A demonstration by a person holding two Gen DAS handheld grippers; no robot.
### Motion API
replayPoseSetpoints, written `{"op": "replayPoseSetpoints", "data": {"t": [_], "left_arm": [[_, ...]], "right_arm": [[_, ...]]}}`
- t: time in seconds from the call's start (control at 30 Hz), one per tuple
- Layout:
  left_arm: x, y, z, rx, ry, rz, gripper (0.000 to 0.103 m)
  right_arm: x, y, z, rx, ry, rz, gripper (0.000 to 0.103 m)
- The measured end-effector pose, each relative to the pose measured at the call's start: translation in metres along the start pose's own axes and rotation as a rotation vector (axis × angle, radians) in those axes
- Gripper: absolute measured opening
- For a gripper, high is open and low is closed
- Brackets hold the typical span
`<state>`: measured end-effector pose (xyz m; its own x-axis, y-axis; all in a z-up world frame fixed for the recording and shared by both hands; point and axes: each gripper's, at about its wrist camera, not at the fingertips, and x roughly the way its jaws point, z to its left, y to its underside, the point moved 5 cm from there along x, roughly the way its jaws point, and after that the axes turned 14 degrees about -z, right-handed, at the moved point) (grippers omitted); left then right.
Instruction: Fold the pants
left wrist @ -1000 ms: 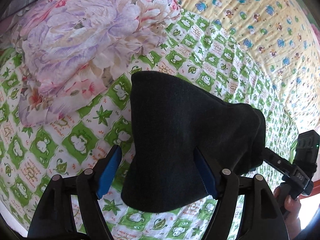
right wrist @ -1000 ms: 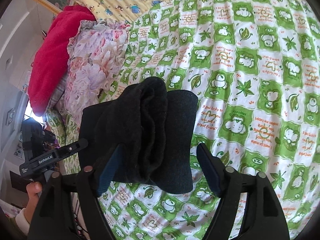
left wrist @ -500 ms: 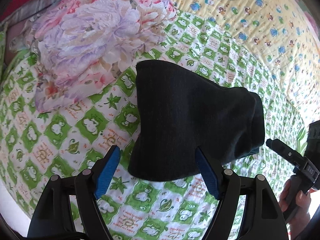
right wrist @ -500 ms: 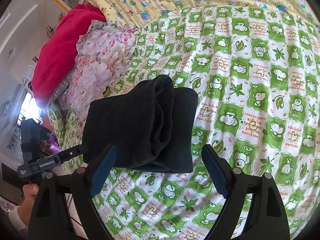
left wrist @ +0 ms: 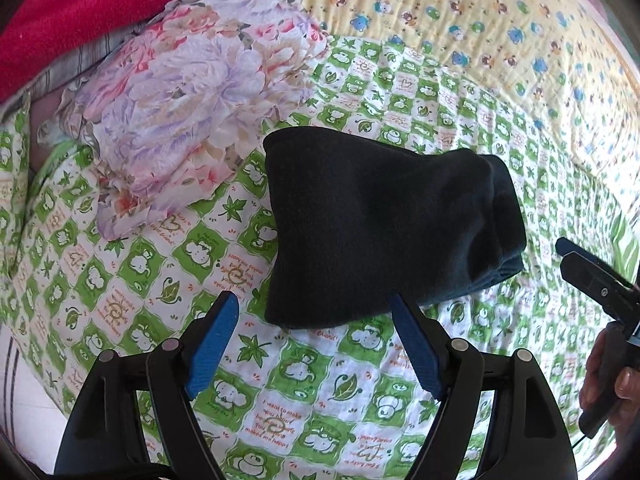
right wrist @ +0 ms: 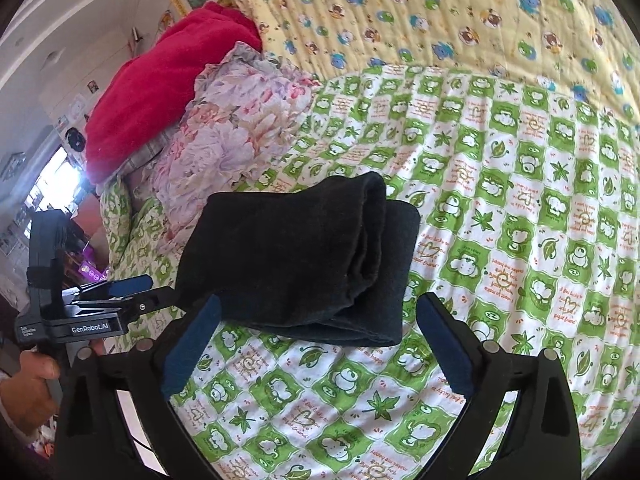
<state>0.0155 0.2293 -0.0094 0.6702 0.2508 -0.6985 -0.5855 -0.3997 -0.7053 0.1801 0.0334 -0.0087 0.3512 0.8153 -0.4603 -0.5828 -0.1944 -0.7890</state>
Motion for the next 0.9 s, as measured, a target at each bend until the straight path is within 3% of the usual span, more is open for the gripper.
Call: {"op": "replayPoseSetpoints", "data": {"t": [0.4,0.67,0.9], "left_arm": [[-0.008,0.016,-0.006,0.07,-0.037,-0.015,0.084],[-0.01,0.019,-0.008,0.098,-0.057,-0.041,0.084],[-0.013,0.023,-0.012,0.112,-0.057,-0.068,0.085]], "right_arm": [[-0.001,0.019,0.017,-0.099,-0.012,-0.002,0.1],[-0.004,0.023,0.035,-0.226,-0.017,-0.079,0.101],[0.004,0.031,0.048,-0.268,-0.041,-0.059,0.101]]}}
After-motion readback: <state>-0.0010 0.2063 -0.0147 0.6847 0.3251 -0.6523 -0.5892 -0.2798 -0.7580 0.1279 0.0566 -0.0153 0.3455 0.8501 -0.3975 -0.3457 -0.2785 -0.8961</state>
